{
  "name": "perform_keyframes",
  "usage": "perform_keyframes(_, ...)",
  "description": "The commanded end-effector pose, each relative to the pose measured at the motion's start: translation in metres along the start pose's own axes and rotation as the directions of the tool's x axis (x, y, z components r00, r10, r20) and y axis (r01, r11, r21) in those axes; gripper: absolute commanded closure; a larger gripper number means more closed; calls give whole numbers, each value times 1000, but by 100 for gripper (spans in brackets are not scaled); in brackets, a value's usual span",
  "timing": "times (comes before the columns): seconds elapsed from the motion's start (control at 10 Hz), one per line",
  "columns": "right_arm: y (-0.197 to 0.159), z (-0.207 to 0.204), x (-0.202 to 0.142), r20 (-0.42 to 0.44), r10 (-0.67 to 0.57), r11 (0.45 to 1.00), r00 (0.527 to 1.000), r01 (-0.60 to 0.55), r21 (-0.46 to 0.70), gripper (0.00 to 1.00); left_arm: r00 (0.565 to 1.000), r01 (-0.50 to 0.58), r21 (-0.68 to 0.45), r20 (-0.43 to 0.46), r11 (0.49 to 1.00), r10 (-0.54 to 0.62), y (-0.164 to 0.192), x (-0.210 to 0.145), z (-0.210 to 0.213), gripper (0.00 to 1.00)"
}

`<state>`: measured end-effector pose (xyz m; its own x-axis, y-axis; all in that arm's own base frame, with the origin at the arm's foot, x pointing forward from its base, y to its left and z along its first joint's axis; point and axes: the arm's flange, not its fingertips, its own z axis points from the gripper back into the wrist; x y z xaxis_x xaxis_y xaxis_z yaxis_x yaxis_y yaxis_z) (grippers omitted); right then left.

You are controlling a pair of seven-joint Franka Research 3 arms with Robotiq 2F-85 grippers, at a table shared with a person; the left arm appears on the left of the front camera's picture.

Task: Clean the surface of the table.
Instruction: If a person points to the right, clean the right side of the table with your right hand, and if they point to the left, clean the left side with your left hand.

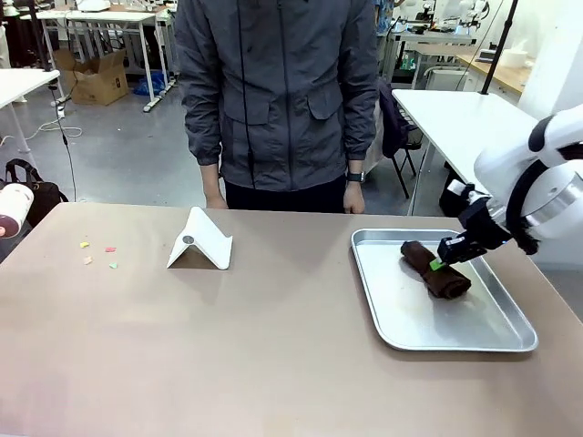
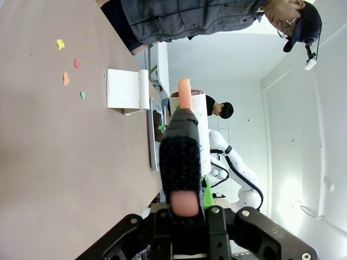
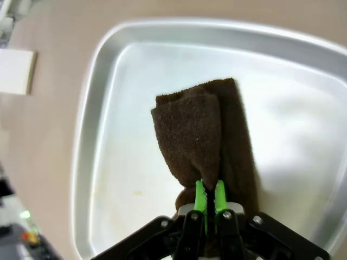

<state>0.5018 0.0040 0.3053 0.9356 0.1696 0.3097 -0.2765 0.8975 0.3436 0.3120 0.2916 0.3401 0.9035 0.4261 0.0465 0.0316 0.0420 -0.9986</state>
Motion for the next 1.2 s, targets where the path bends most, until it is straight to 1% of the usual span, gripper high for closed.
perform_keyframes(0.0,-19,10,-2,65,-224,974,972,222,36,94,1000,16,1,-11,1000,-16,-2,-4,1,100)
perform_keyframes(0.1,-27,17,-2,55,-290,952,955,282,122,94,1000,16,1,-11,1000,-16,-2,-4,1,100)
perform_keyframes(0.2,-31,21,-2,-4,-327,907,945,315,280,94,1000,16,1,-11,1000,-16,-2,-4,1,100)
perform_keyframes(0.3,-36,25,-2,-61,-390,826,919,379,417,94,1000,16,1,-11,1000,-16,-2,-4,1,100)
perform_keyframes(0.4,-37,25,-1,-101,-424,763,900,415,495,94,1000,16,1,-11,1000,-16,-2,-4,1,100)
perform_keyframes(0.6,-30,19,-1,-176,-370,735,912,403,546,94,1000,16,1,-11,1000,-16,-2,-4,1,100)
perform_keyframes(0.7,-22,16,-1,-230,-333,700,915,403,590,94,1000,16,1,-11,1000,-16,-2,-4,1,100)
perform_keyframes(0.8,-18,18,1,-268,-321,635,909,416,651,94,1000,16,1,-11,1000,-16,-2,-4,1,100)
perform_keyframes(0.9,-16,26,4,-311,-344,528,886,456,716,94,1000,16,1,-11,1000,-16,-2,-4,1,100)
perform_keyframes(1.0,-17,39,5,-355,-368,403,859,492,772,94,1000,16,1,-11,1000,-16,-2,-4,1,100)
perform_keyframes(1.1,-19,53,3,-396,-367,288,842,507,812,94,1000,16,1,-11,1000,-16,-2,-4,1,100)
